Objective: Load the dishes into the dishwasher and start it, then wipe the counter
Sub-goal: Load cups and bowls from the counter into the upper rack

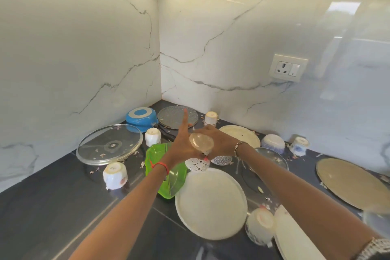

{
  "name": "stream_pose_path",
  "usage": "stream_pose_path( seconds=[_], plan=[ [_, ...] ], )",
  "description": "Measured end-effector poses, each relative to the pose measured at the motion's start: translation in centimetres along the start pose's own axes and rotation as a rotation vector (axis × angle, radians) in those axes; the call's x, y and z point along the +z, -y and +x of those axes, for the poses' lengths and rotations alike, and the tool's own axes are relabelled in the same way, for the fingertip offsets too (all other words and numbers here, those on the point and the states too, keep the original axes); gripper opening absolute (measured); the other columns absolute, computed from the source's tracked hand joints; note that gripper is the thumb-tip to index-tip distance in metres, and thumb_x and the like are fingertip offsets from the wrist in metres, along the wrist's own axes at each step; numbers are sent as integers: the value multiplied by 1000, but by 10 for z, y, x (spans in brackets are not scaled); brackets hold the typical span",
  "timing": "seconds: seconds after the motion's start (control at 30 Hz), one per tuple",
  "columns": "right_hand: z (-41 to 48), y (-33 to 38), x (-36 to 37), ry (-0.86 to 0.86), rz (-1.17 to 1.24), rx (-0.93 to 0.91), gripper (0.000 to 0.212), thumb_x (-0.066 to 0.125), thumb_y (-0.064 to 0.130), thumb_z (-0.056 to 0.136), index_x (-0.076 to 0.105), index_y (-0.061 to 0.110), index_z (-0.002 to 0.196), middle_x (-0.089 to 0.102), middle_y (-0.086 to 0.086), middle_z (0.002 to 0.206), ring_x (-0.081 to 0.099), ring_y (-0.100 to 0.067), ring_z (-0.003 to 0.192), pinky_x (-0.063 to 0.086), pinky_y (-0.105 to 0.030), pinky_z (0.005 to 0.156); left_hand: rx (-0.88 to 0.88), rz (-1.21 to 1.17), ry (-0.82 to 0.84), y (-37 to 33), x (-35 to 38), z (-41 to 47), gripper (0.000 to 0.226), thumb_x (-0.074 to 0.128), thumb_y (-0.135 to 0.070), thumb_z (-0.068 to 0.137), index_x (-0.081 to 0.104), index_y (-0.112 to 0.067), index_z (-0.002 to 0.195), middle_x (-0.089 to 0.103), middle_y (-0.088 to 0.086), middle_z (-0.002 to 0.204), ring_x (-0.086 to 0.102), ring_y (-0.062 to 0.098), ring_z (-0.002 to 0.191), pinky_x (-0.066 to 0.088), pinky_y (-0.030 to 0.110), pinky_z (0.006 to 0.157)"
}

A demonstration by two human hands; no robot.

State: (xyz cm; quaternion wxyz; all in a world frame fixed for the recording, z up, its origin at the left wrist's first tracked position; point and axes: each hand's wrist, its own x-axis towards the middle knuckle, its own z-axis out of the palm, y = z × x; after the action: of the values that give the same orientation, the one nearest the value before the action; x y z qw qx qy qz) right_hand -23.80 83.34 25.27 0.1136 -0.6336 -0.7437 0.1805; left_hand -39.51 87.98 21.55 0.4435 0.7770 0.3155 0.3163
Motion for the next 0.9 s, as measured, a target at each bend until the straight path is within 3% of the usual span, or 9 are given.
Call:
stream_pose_path(
  seconds=[0.1,0.17,0.27,0.37,0.43,0.53,0.67,0.9],
  plan=[
    [-51,12,1,34,-88,-10,98,84,18,59,32,29,141,33,0,111,43,-17,104,41,-25,89,19,23,54,-28,23,-42,150,92,-13,46,-24,-61,129,23,10,151,31,18,138,37,38,107],
    [-89,19,4,22,-125,-16,93,85,19,57,37,28,137,35,-1,110,46,-19,101,43,-27,84,6,19,108,-43,42,-70,147,90,-6,52,-24,-54,132,20,1,152,25,13,139,35,33,108],
    [-146,26,15,-13,-129,4,92,87,21,55,39,22,133,38,-4,115,45,-18,103,44,-30,85,-32,61,222,-53,69,-109,136,86,-8,62,-20,-32,144,21,-17,137,18,-1,132,27,20,105],
    [-204,30,27,-35,-76,43,88,87,20,56,41,13,130,42,-5,125,45,-18,108,40,-27,86,-101,232,229,-59,91,-151,125,86,-26,64,-4,-20,150,17,-6,150,11,10,141,15,26,113],
    [-237,35,34,-9,-46,95,84,86,19,57,41,12,128,47,-4,125,46,-16,102,38,-24,80,-149,418,216,-63,104,-182,120,84,-39,64,4,-15,150,10,2,156,6,18,144,7,30,115],
    [-284,43,48,30,-39,175,84,86,22,57,40,13,127,50,-3,122,49,-18,102,39,-25,77,-96,643,228,-69,122,-227,126,66,-69,52,8,-14,150,8,4,157,0,22,145,1,37,115],
    [-341,56,73,46,-28,251,87,86,24,57,37,12,128,50,-6,124,50,-24,109,43,-29,79,27,809,193,-72,144,-280,100,64,-56,77,9,-14,149,7,3,158,-4,20,146,-5,40,116],
    [-443,86,123,12,-23,340,94,84,31,59,33,23,137,42,-5,134,47,-26,119,45,-40,95,55,909,180,-89,184,-379,93,57,-50,85,4,-10,150,-2,4,158,-10,21,145,-13,37,113]
  ],
)
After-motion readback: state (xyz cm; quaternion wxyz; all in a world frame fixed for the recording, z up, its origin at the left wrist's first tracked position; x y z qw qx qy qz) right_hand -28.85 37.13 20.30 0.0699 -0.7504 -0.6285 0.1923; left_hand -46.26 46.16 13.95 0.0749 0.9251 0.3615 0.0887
